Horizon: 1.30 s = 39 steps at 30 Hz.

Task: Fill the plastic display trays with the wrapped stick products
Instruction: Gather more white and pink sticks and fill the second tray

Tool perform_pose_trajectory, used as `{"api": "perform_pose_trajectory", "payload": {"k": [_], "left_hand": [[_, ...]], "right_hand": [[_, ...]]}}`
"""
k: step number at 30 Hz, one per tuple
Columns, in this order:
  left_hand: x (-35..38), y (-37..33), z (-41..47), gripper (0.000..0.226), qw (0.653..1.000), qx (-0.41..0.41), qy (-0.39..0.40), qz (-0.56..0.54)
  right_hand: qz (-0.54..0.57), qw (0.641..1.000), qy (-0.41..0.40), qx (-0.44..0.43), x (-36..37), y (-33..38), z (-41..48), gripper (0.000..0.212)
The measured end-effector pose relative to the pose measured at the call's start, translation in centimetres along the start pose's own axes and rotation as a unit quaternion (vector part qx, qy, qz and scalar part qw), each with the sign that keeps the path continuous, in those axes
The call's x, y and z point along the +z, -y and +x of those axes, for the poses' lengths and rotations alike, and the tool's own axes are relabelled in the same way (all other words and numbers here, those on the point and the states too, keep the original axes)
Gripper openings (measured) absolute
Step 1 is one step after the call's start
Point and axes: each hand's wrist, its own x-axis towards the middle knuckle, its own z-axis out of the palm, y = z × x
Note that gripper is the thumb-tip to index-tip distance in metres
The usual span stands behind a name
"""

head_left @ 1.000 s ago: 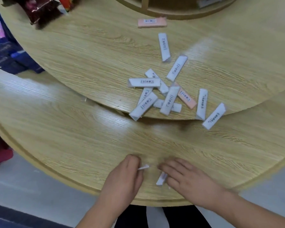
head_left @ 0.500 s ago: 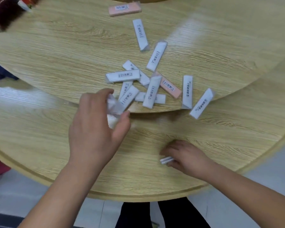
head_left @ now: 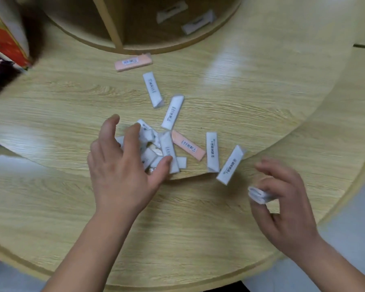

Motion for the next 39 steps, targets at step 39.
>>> {"api": "perform_pose_trajectory", "payload": {"k": [39], "left_hand": [[1.2, -5.0, 18.6, 0.051, 0.991, 0.13, 0.015, -0.023]], "right_hand": [[-0.308, 0.936, 0.165, -0.031, 4.3, -6.6, 27.0, 0.065]]}}
